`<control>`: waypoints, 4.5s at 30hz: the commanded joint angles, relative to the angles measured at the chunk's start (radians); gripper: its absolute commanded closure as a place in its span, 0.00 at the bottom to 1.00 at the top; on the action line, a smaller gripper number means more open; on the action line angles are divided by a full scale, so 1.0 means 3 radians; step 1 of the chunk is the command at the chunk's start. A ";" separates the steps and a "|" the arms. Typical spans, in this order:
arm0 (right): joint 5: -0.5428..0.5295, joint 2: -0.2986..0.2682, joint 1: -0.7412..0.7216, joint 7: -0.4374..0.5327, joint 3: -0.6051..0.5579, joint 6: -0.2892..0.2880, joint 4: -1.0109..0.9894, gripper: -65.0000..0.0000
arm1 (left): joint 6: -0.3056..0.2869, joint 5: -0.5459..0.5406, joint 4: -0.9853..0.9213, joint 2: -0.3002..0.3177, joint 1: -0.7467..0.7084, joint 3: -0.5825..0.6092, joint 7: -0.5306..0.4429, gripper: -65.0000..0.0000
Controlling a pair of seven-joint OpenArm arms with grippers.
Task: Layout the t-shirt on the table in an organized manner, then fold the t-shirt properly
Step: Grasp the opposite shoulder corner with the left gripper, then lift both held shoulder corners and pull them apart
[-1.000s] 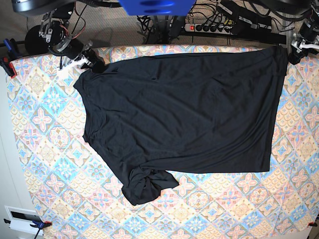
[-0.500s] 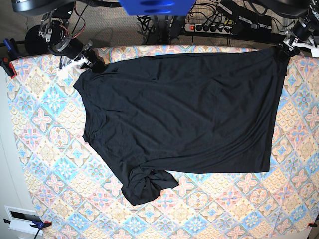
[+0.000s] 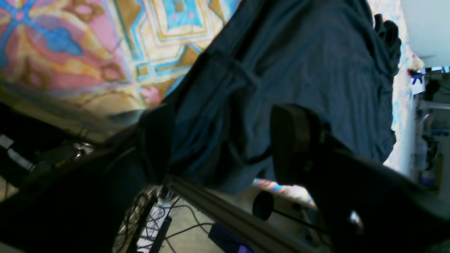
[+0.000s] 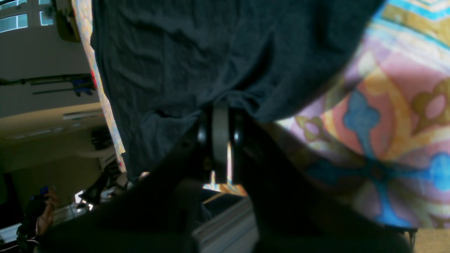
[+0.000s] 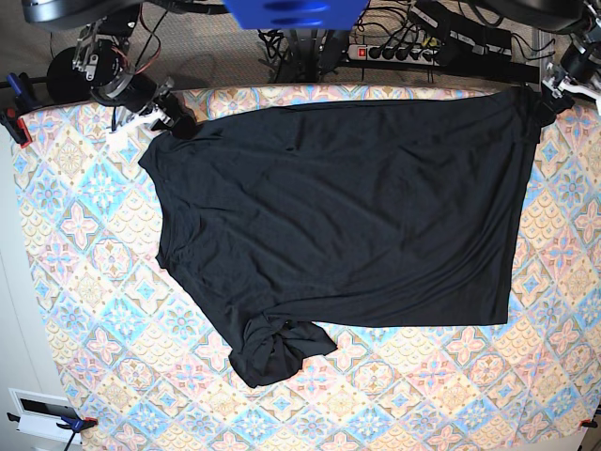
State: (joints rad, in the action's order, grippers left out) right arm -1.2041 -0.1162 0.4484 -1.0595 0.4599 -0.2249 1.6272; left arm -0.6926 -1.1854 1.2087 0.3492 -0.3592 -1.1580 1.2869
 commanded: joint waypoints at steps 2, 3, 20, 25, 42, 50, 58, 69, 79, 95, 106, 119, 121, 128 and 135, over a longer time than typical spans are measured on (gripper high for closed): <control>-0.0070 -0.0030 -0.0004 0.0021 0.0014 -0.0025 0.0041 1.00 | -0.0019 -0.0081 0.0045 0.0081 -0.0002 -0.0019 -0.0068 0.37; -0.0070 -0.0030 -0.0004 0.0021 0.0014 -0.0025 0.0041 1.00 | -0.0019 -0.0081 0.0045 0.0081 0.0003 -0.0019 -0.0068 0.37; -0.0070 -0.0030 -0.0004 0.0021 0.0014 -0.0025 0.0041 1.00 | -0.0019 0.0072 0.0024 0.0066 0.0018 0.0006 -0.0738 0.37; -0.0070 -0.0030 -0.0004 0.0021 0.0014 -0.0025 0.0041 1.00 | -0.0019 0.0374 -0.0221 0.0056 0.0162 -0.0014 -0.0835 0.37; -0.0070 -0.0030 -0.0004 0.0021 0.0014 -0.0025 0.0041 1.00 | -0.0019 0.0379 -0.0707 -0.0118 0.0208 0.0323 -0.0671 0.37; -0.0070 -0.0030 -0.0004 0.0021 0.0014 -0.0020 0.0041 1.00 | -0.0019 0.0399 -0.0318 -0.0246 0.0059 0.0328 -0.0426 0.37; -0.0070 -0.0030 -0.0004 0.0021 0.0014 -0.0020 0.0041 1.00 | -0.0019 0.0379 -0.0022 -0.0338 -0.0156 0.0328 -0.0344 0.37; -0.0070 -0.0030 -0.0004 0.0021 0.0009 -0.0020 0.0041 1.00 | -0.0019 0.0394 -0.0022 -0.0323 -0.0150 0.0318 -0.0252 0.88; -0.0070 -0.0030 -0.0004 0.0010 0.0009 -0.0020 0.0072 1.00 | -0.0019 0.0379 0.0009 -0.0318 -0.0012 0.0344 -0.0226 1.00; -0.0091 -0.0050 -0.0224 0.0000 0.0014 -0.0015 0.0414 1.00 | -0.0019 0.0103 0.0280 -0.0313 0.0397 0.0328 -0.0001 1.00; -0.0055 -0.0173 -0.0694 0.0000 0.0004 -0.0010 0.0317 1.00 | -0.0019 0.0128 0.0040 -0.0282 0.0745 0.0323 -0.0011 1.00; 0.0191 -0.0219 -0.1052 0.0000 -0.0288 -0.0010 -0.0286 1.00 | 0.0582 0.0261 -0.0840 -0.0062 0.1225 0.0323 -0.0364 1.00; 0.0196 -0.0224 -0.1057 0.0000 -0.0288 -0.0010 -0.0373 1.00 | 0.0715 0.0256 -0.0840 -0.0062 0.1266 0.0323 -0.0446 1.00; 0.0196 -0.0342 -0.1057 0.0021 -0.0282 -0.0010 -0.0568 1.00 | 0.1017 0.0266 -0.0850 -0.0062 0.1445 0.0339 -0.0461 1.00; 0.0196 -0.0377 -0.1057 0.0021 -0.0288 -0.0010 -0.0568 1.00 | 0.1196 0.0251 -0.0850 -0.0072 0.1481 0.0339 -0.0456 0.94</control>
State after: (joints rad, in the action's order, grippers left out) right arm -1.1294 -0.2150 0.1387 -1.0676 0.3683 -0.2218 1.4391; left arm -0.3389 -1.0718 0.9504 0.3298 0.0666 -1.0622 1.1481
